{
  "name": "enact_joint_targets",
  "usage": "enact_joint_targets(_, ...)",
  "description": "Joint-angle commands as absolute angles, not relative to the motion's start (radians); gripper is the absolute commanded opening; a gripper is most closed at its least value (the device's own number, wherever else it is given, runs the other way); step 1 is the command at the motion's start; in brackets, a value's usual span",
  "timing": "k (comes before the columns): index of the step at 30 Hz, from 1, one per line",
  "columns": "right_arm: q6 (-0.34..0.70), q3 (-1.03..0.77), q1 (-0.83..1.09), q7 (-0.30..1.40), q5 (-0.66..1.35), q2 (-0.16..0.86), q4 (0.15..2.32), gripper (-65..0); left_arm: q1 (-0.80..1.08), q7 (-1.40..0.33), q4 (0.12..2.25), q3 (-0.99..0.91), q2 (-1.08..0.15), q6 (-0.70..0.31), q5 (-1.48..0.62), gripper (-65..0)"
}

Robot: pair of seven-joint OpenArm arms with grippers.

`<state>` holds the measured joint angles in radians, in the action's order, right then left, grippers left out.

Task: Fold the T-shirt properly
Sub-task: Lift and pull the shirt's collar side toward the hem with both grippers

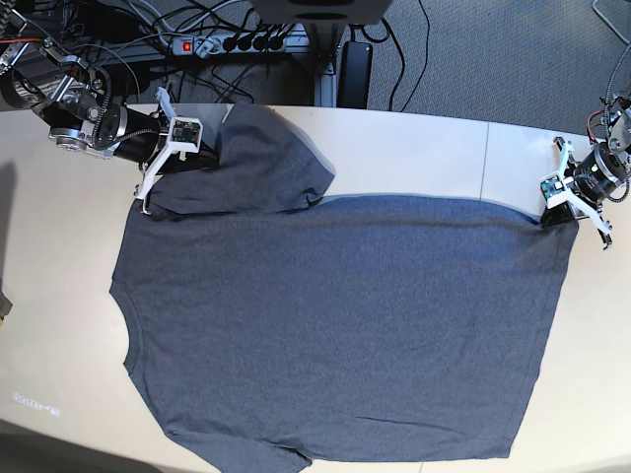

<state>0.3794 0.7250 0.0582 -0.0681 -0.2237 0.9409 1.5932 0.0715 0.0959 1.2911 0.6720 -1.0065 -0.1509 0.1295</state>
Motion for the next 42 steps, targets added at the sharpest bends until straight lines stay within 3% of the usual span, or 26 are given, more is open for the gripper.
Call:
enact_joint_targets(1,0.435,0.699,0.056,-0.024,-0.215,0.962,1.603,-65.0,0.069,0.073,1.301,0.666,-1.032,-0.199,0.130,-65.0)
enact_joint_targets(12,0.546,0.497,0.056,-0.021,-0.059,0.962,1.671,-65.0,0.042,0.040,1.326,0.659,-1.031,-0.199,0.070,-65.0)
enact_joint_targets(42,0.546,0.489,-0.176,0.035,0.011,0.937,1.626,-65.0,-0.129,-0.036,1.325,0.647,-1.031,-0.206,-0.026,-65.0)
